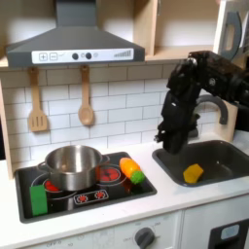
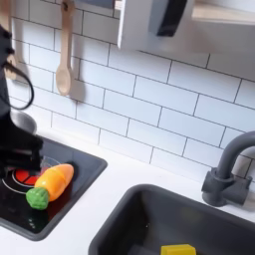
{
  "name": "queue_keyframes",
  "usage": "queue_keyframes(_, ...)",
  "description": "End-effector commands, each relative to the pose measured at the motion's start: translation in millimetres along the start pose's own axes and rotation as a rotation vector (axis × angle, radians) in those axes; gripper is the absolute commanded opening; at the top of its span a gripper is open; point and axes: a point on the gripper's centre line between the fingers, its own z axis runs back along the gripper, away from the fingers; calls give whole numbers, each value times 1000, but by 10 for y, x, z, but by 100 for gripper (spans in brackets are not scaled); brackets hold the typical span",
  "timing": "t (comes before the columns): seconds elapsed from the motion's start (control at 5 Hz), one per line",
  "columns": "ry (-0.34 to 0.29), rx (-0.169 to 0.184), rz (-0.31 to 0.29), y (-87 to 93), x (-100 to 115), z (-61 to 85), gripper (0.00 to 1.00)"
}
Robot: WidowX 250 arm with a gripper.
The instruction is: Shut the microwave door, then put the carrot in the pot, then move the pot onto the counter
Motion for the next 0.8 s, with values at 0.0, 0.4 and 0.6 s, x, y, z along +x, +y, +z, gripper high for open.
queue_keyframes(0.0,-104,0,-41,56,356,18,0)
queue_keyframes(0.4,-229,-11,-70,73,735,192,0)
queue_keyframes(0.6,-275,-6,-64,120,889,320,0)
